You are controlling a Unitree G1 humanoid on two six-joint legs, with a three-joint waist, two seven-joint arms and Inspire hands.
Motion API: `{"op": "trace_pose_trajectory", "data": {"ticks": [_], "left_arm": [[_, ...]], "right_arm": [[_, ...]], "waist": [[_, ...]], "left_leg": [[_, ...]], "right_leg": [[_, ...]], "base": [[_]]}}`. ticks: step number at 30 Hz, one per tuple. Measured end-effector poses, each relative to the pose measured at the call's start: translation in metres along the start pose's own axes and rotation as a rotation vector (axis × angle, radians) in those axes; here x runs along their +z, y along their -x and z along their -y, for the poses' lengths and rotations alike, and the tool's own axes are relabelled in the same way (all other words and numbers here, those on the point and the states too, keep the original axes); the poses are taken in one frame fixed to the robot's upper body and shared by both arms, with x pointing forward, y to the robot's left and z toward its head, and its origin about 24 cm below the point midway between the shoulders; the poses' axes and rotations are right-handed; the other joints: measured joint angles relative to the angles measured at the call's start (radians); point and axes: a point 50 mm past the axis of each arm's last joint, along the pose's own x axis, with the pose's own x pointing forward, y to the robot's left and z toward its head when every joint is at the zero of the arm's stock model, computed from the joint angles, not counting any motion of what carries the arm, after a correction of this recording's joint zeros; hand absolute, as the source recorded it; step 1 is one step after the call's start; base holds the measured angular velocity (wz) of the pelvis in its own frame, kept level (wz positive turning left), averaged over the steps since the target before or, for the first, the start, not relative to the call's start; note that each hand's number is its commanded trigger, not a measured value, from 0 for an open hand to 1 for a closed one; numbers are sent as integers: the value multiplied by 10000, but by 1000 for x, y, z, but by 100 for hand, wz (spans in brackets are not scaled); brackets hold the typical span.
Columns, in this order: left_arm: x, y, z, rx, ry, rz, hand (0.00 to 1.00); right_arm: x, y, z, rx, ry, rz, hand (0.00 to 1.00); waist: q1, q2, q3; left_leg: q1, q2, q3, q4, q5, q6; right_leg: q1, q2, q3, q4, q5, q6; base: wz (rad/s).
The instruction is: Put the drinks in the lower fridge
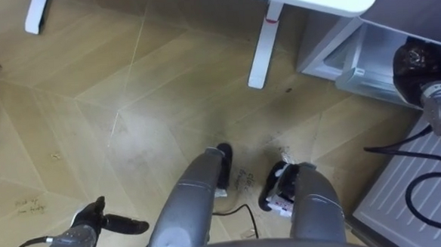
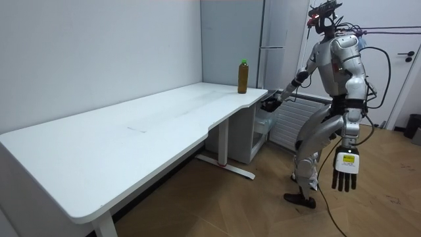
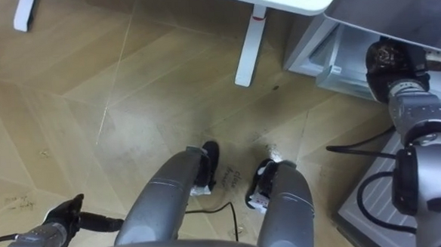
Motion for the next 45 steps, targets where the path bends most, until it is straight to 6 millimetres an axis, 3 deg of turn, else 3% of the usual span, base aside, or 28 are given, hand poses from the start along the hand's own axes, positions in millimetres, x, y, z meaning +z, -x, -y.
{"op": "trace_pose_trajectory", "data": {"ticks": [2,3,13,23,32,33,34,45], "left_arm": [[0,0,0,21,28,2,0],[0,0,-1,57,127,9,0],[4,0,-2,259,139,148,0],[-4,1,-1,181,57,-131,0],[-5,1,0,121,37,-155,0],[-4,1,0,119,39,-132,0],[-4,1,0,127,45,-123,0],[-4,1,8,-134,-126,-153,0]], "right_arm": [[0,0,0,-19,-5,3,5],[0,0,0,-20,-5,7,100],[9,1,0,-122,198,208,100],[22,3,4,-1439,565,703,100],[22,3,2,-1808,546,772,100],[23,3,1,-1801,540,821,78],[23,3,1,-1795,525,838,0],[21,2,-1,-1614,264,803,0]], "waist": [[4,7,-4],[2,7,-4],[-1,67,-41],[-88,62,-39],[-44,59,-37],[-35,60,-38],[-35,60,-38],[8,60,-37]], "left_leg": [[-1,-2,1,0,0,0],[-1,-3,1,0,0,0],[0,8,8,0,-1,0],[36,8,17,-40,2,-1],[129,137,2,-160,2,-1],[129,137,2,-159,1,-1],[127,138,1,-159,1,-1],[131,166,14,-166,-10,-19]], "right_leg": [[2,-1,-1,-4,0,0],[1,-2,-2,-8,0,0],[5,19,-3,-29,4,1],[31,24,-2,-57,10,-2],[189,211,2,-396,155,12],[186,213,12,-395,155,12],[182,214,15,-396,155,12],[168,254,52,-397,155,7]], "base": [[0],[0],[0],[0],[-4],[0],[0],[0]]}}
